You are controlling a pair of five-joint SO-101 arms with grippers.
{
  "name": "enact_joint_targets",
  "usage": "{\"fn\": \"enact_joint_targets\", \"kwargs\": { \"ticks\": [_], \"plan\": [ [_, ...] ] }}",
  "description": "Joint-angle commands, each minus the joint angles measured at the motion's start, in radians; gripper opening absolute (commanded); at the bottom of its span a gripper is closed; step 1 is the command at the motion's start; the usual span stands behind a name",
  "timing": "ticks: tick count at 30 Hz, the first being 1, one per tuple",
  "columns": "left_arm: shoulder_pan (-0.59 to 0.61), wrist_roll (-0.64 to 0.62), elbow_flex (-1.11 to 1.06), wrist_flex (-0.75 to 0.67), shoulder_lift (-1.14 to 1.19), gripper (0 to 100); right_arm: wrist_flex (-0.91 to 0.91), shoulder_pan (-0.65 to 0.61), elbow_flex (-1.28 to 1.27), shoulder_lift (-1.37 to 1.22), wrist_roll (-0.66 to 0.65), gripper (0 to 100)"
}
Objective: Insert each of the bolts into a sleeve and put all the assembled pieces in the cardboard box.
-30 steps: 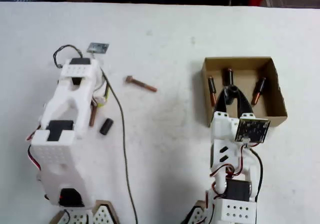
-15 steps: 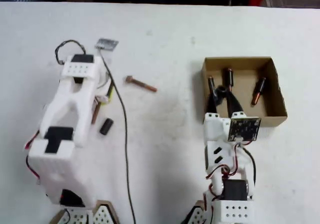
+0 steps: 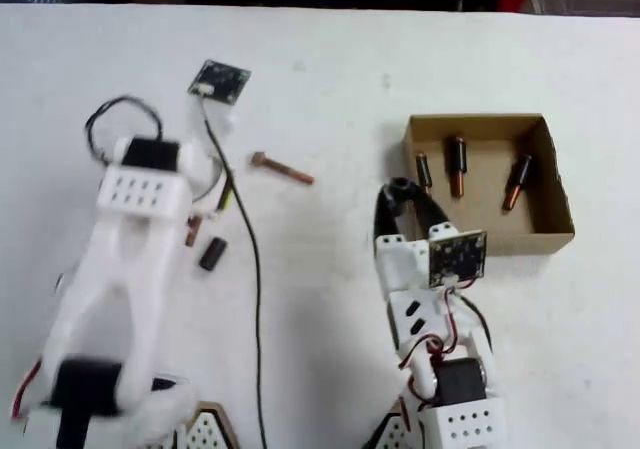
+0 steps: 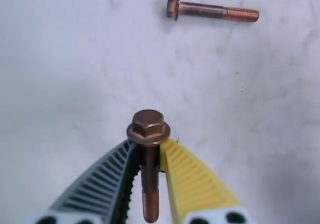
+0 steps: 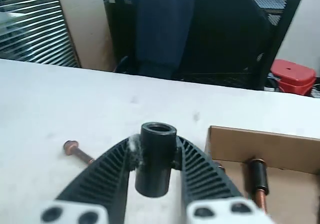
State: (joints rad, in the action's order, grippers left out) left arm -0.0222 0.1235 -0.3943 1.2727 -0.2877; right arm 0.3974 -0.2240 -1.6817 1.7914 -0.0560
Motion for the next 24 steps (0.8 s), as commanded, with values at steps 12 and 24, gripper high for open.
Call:
{"fn": "enact_joint_targets", "kwargs": {
  "ticks": [12, 24],
  "plan": [
    [-0.01, -0.015, -0.245, -0.17, -0.616, 2, 0.007, -0.252, -0.009, 0.008, -0.002, 1.7],
    [-0.122, -0.146, -0.545, -0.491, -1.033, 2, -0.016, -0.429, -0.009, 0.01, 0.0, 1.7]
  ]
}}
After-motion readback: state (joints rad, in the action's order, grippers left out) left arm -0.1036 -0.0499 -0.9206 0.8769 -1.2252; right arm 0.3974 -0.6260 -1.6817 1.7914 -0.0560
